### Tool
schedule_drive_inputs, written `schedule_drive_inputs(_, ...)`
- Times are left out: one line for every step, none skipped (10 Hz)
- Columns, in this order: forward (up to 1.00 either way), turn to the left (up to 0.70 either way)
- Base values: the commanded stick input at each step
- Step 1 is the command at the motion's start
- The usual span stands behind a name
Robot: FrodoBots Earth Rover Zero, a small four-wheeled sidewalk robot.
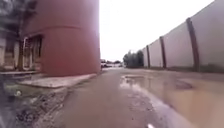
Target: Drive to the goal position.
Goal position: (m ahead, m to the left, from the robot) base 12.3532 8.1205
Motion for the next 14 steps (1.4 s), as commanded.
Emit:
schedule_drive_inputs(0.3,0.0)
schedule_drive_inputs(0.3,0.0)
schedule_drive_inputs(0.3,0.0)
schedule_drive_inputs(0.3,0.0)
schedule_drive_inputs(0.3,0.0)
schedule_drive_inputs(0.3,0.0)
schedule_drive_inputs(0.3,0.0)
schedule_drive_inputs(0.3,0.0)
schedule_drive_inputs(0.3,0.0)
schedule_drive_inputs(0.3,0.0)
schedule_drive_inputs(0.3,0.0)
schedule_drive_inputs(0.3,0.0)
schedule_drive_inputs(0.3,0.0)
schedule_drive_inputs(0.3,0.0)
